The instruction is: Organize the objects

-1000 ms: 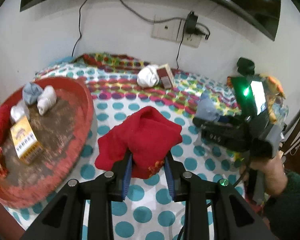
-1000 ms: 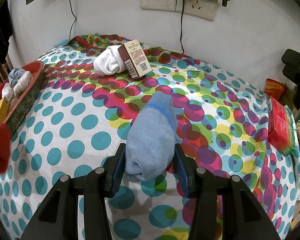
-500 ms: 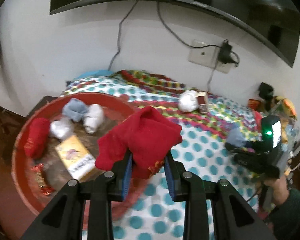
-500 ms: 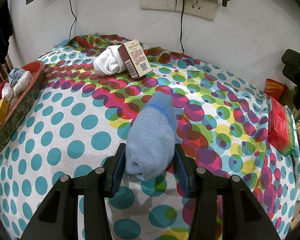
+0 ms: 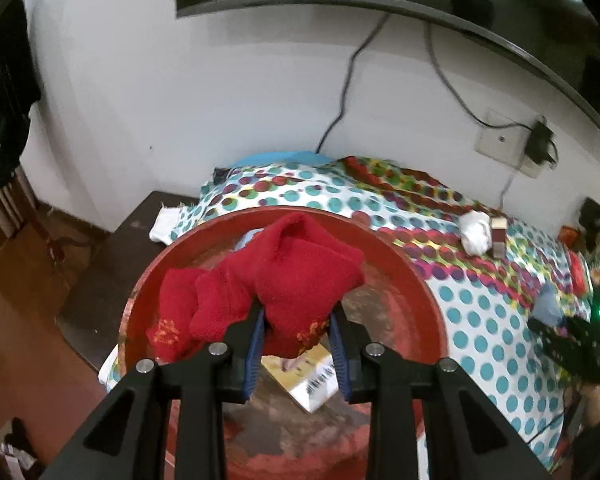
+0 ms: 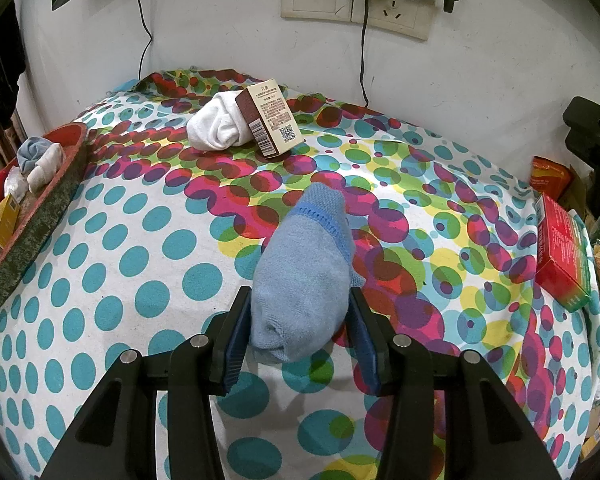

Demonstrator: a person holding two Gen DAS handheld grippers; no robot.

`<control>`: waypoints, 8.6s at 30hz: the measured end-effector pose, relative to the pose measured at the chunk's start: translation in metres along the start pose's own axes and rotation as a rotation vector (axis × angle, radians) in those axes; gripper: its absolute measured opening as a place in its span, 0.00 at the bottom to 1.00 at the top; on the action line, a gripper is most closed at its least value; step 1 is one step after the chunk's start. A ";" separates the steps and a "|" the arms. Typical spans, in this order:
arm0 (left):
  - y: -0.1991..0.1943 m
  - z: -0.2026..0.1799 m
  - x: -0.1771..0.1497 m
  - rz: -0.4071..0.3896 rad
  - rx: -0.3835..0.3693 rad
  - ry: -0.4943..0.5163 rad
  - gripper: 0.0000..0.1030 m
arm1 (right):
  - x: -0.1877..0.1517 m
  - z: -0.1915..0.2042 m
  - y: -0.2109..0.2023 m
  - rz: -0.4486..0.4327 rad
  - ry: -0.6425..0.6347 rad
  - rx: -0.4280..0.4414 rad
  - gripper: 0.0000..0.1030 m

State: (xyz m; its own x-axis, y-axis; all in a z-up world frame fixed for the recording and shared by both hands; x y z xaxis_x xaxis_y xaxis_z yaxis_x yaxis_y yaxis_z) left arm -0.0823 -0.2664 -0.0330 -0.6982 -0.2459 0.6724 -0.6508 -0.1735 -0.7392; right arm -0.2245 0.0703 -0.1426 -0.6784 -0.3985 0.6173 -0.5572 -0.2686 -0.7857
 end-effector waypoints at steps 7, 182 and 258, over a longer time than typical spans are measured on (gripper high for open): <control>0.036 0.038 0.017 0.076 0.030 -0.042 0.29 | 0.000 -0.001 0.000 0.000 -0.003 -0.002 0.43; 0.171 -0.286 0.056 0.139 -0.251 0.392 0.50 | -0.018 -0.006 -0.018 0.034 -0.054 0.151 0.31; -0.045 -0.086 -0.082 -0.032 -0.120 0.007 0.31 | -0.002 0.007 -0.003 0.002 0.037 0.013 0.27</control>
State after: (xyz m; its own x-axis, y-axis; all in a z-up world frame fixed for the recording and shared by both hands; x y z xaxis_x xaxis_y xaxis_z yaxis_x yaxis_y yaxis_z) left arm -0.0220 -0.1561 -0.0515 -0.6782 -0.2351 0.6962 -0.7035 -0.0661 -0.7076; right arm -0.2184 0.0659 -0.1421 -0.6965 -0.3667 0.6168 -0.5501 -0.2790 -0.7871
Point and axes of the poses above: each gripper's, at about its wrist camera, not at the fingertips, and y roughly the way its jaws point, z to its left, x to its top, the point moved 4 cm from there along y, roughly the way its jaws point, and after that the axes turned 1 degree about y, right-handed, at the moved point
